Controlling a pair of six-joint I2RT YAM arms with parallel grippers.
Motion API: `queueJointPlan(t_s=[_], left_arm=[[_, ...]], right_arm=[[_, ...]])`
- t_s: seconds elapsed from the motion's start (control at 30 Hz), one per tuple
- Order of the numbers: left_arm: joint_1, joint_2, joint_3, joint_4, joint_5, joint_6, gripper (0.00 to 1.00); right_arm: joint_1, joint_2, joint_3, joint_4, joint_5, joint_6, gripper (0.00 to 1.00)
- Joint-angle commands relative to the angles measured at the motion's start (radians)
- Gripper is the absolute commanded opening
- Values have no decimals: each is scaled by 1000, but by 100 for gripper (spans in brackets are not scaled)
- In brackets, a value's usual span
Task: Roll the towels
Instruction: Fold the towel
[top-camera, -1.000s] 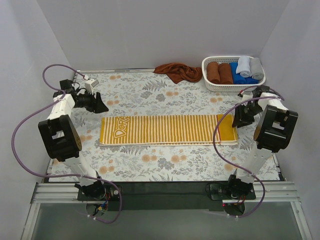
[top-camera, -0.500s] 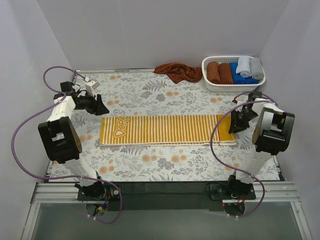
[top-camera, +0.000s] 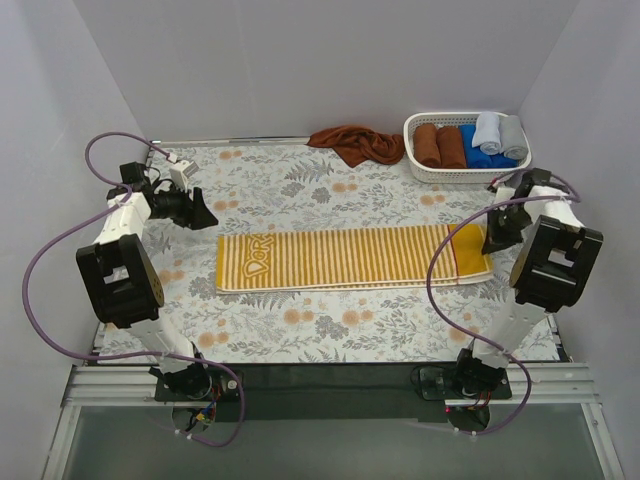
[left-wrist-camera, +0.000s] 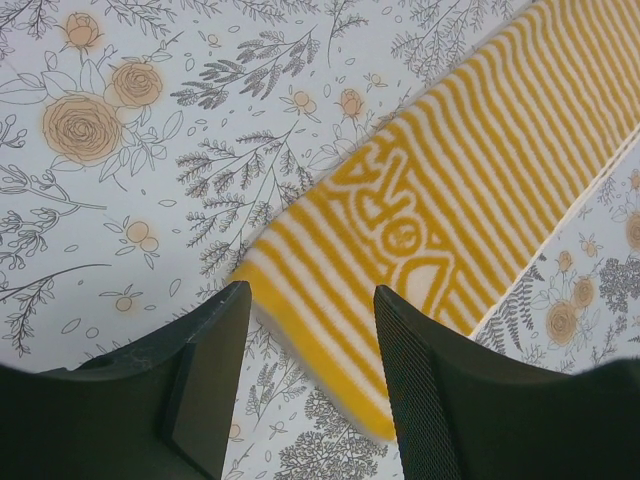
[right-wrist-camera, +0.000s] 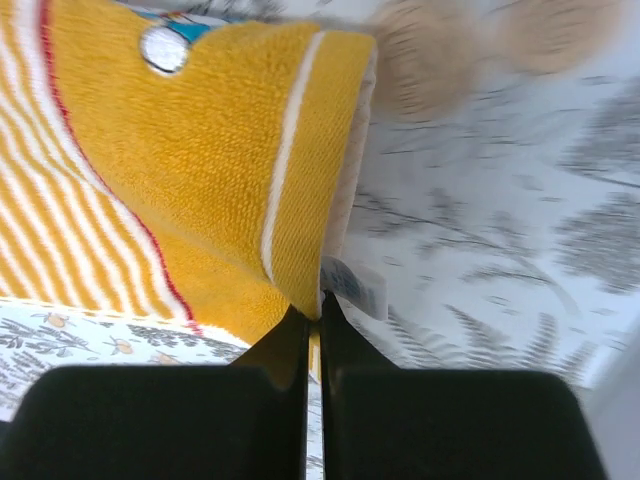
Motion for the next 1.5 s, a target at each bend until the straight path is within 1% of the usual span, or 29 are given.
queueJointPlan(t_s=[0.0, 0.1, 0.13, 0.17, 0.23, 0.3, 0.33, 0.37, 0.43, 0.47, 0.5, 0.53, 0.57, 0.67, 0.7, 0.77, 0.87, 1.0, 1.47], left_arm=[[-5, -75, -10, 16, 3, 5, 49], [-4, -74, -10, 11, 7, 10, 49], [-5, -71, -8, 10, 9, 13, 49], [-5, -71, -10, 7, 9, 13, 49], [-5, -65, -10, 0, 12, 14, 50], [-4, -61, -8, -3, 18, 13, 52], [-4, -54, -7, -6, 19, 13, 63], [-4, -51, -2, -12, 24, 14, 65], [-4, -43, 4, -24, 33, 14, 68], [-4, -39, 6, -27, 36, 10, 88], [-4, -34, 9, -29, 44, 7, 92], [-4, -31, 16, -45, 47, 7, 98], [-5, -26, 21, -52, 52, 1, 98], [-4, -26, 18, -39, 12, -48, 98], [-5, -26, 21, -42, 4, -61, 98], [-5, -32, 13, -32, -33, -88, 98], [-5, -54, -14, 7, -76, -133, 98], [-4, -63, -19, 30, -111, -168, 98], [-10, -57, -28, 50, -146, -185, 98]], right_arm=[[-48, -10, 126, -83, 17, -67, 1], [-48, -19, 183, -142, -56, -78, 1], [-45, -19, 200, -166, -116, -81, 1], [-36, -19, 232, -218, -145, -80, 1], [-16, -24, 248, -260, -226, -76, 1], [30, -42, 243, -284, -262, -63, 1], [50, -48, 240, -288, -289, -55, 1], [91, -53, 232, -289, -302, -47, 1], [136, -53, 228, -288, -325, -17, 1], [177, -48, 226, -286, -334, -9, 1], [197, -32, 228, -282, -340, 2, 1], [217, -21, 228, -275, -357, 22, 1], [255, -10, 228, -263, -366, 34, 1], [320, 33, 226, -230, -424, 78, 1], [329, 50, 226, -219, -435, 89, 1], [392, 64, 229, -188, -440, 109, 1], [437, 93, 226, -147, -460, 138, 1], [492, 151, 254, -143, -457, 146, 1], [589, 240, 300, -146, -475, 172, 1]])
